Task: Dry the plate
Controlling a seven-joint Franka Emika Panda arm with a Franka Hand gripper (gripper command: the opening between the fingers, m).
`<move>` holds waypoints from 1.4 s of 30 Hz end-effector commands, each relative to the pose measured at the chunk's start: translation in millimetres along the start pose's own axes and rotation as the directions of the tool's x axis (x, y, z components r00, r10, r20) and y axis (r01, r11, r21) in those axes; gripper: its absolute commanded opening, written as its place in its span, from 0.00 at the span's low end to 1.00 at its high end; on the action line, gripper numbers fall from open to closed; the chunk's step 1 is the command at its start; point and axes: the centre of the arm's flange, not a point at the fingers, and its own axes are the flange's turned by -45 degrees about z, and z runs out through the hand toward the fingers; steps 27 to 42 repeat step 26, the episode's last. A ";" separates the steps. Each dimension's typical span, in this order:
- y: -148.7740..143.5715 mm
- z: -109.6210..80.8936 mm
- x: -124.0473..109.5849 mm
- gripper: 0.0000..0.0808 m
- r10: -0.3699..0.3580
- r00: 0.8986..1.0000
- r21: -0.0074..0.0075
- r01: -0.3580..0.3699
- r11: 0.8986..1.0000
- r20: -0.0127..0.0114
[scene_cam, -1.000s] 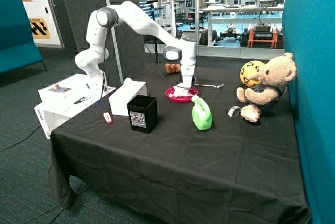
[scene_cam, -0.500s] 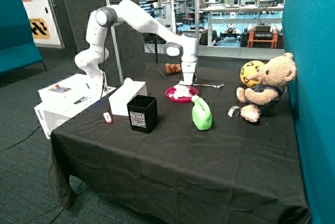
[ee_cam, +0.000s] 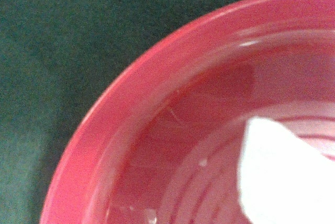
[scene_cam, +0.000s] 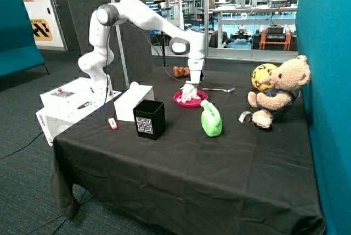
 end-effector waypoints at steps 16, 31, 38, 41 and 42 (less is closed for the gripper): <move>19.4 -31.6 -19.4 0.00 -0.007 1.000 0.003 0.007 1.000 -0.011; 19.0 -56.5 -14.8 0.00 -0.041 0.999 0.003 0.041 0.999 -0.011; 19.0 -56.5 -14.8 0.00 -0.041 0.999 0.003 0.041 0.999 -0.011; 19.0 -56.5 -14.8 0.00 -0.041 0.999 0.003 0.041 0.999 -0.011; 19.0 -56.5 -14.8 0.00 -0.041 0.999 0.003 0.041 0.999 -0.011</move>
